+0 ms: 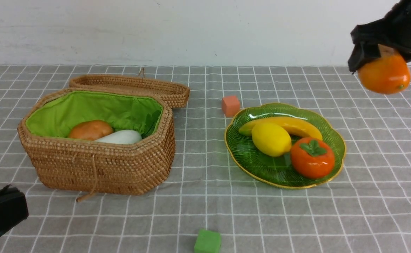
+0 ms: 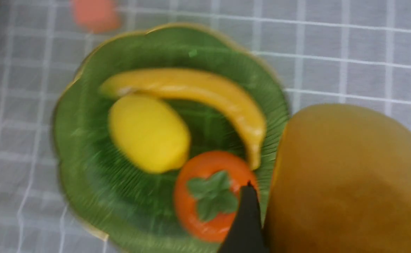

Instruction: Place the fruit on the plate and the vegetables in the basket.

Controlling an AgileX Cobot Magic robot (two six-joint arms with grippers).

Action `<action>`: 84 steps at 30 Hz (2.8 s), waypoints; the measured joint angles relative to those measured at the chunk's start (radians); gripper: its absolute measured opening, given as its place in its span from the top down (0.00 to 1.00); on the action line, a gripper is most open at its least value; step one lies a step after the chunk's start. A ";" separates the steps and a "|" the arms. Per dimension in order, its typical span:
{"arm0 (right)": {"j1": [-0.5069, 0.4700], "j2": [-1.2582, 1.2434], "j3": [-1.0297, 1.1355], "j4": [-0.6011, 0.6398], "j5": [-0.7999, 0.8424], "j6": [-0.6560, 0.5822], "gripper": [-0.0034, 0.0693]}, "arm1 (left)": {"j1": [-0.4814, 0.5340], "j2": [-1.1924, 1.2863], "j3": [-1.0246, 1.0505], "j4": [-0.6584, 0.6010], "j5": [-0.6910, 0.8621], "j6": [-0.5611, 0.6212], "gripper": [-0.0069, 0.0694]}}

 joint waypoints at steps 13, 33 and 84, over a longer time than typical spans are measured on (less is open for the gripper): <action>0.304 0.043 0.180 0.050 -0.062 -0.463 0.20 | 0.000 0.000 0.000 0.026 0.109 0.000 0.90; 0.322 0.245 0.190 -0.070 -0.171 -0.446 0.19 | 0.000 0.000 0.000 -0.005 0.155 0.000 0.89; 0.324 -1.454 1.400 -0.074 -0.297 0.372 0.85 | 0.000 -0.388 0.570 0.014 -0.180 -0.031 0.93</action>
